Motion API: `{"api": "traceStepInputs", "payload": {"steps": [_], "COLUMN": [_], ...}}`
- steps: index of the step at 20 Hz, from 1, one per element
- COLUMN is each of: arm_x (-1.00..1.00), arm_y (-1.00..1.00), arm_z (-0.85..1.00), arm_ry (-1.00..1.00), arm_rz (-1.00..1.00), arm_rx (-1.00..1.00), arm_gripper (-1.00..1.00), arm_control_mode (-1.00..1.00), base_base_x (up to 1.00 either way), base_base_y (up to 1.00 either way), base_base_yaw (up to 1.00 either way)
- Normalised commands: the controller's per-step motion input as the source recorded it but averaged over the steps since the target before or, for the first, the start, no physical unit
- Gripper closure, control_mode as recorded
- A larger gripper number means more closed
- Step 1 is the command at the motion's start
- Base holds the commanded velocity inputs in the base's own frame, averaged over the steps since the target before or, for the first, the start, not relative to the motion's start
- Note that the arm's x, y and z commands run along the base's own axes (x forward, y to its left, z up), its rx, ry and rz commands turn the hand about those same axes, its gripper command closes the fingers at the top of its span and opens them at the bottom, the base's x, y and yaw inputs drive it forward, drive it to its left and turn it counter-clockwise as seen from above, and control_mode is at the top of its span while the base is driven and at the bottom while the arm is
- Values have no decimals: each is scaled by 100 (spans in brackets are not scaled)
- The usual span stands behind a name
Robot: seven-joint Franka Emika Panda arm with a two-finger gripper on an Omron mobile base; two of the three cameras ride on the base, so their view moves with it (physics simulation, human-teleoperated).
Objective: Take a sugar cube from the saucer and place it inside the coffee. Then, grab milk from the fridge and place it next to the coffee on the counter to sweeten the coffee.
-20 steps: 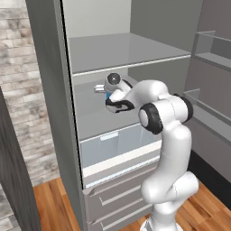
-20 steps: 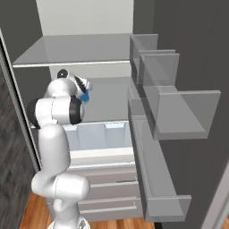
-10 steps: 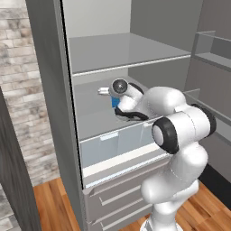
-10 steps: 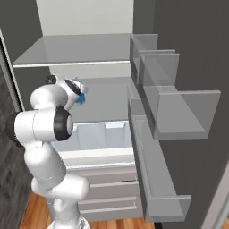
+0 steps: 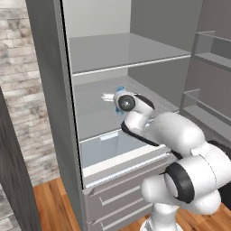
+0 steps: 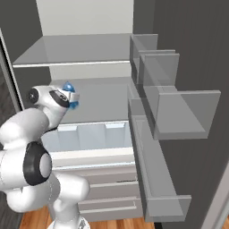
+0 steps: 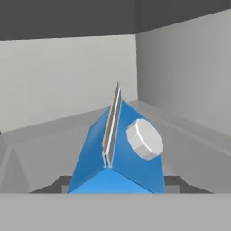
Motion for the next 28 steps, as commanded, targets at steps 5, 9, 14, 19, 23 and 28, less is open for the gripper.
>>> {"api": "traceStepInputs", "payload": {"steps": [5, 9, 14, 19, 23, 28], "arm_x": [-100, -100, -100, -100, -26, -42], "arm_y": [-20, -23, -29, -16, 0, 0], "arm_z": [98, 100, 96, 36, 0, 0], "arm_ry": [0, 9, 9, 3, 0, 0], "arm_rz": [-9, -2, 0, 0, -1, 0], "arm_rx": [9, 11, 11, 4, 0, 0], "arm_gripper": [100, 100, 100, 100, 100, 100], "arm_control_mode": [-100, -100, -100, -100, -100, -100], "base_base_x": [0, 0, 0, 0, 0, 0], "base_base_y": [0, 0, 0, 0, 0, 0], "base_base_yaw": [0, 0, 0, 0, 0, 0]}}
